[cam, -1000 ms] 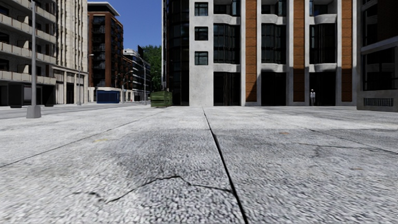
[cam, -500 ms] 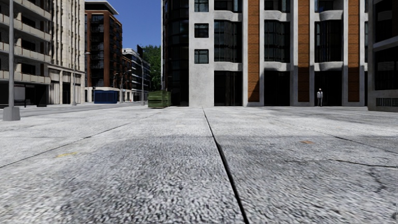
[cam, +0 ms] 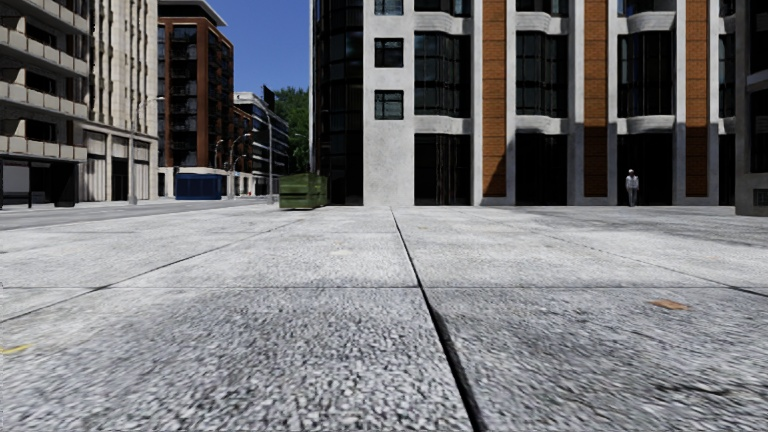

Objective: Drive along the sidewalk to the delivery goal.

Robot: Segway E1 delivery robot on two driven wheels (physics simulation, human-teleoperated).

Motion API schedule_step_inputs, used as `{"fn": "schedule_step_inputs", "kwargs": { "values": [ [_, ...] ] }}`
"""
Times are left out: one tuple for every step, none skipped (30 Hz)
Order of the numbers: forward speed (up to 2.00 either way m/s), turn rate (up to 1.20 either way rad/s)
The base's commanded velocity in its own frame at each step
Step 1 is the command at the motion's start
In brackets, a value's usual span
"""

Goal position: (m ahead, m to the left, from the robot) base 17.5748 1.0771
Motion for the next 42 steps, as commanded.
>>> {"fn": "schedule_step_inputs", "kwargs": {
  "values": [
    [2.0,0.0],
    [2.0,0.0],
    [2.0,0.0],
    [2.0,0.0],
    [2.0,0.0],
    [2.0,0.0],
    [2.0,0.0],
    [2.0,0.0],
    [1.99,0.0],
    [1.98,0.0],
    [1.98,0.0],
    [1.98,0.0],
    [1.98,0.0],
    [1.98,0.0],
    [1.98,0.0],
    [1.98,0.0],
    [1.98,0.0],
    [1.98,0.0],
    [1.98,0.0],
    [1.98,0.0],
    [1.98,0.0],
    [1.98,0.0],
    [1.98,0.0],
    [1.98,0.0],
    [1.98,0.0],
    [1.98,0.0],
    [1.98,0.0],
    [1.98,0.0],
    [1.98,0.0],
    [1.98,0.0],
    [1.98,0.0],
    [1.98,0.0],
    [1.98,0.0],
    [1.98,0.0],
    [1.98,0.0],
    [1.98,0.0],
    [1.98,0.0],
    [1.98,0.0],
    [1.98,0.0],
    [1.98,0.16],
    [1.98,0.24],
    [1.98,0.24]
  ]
}}
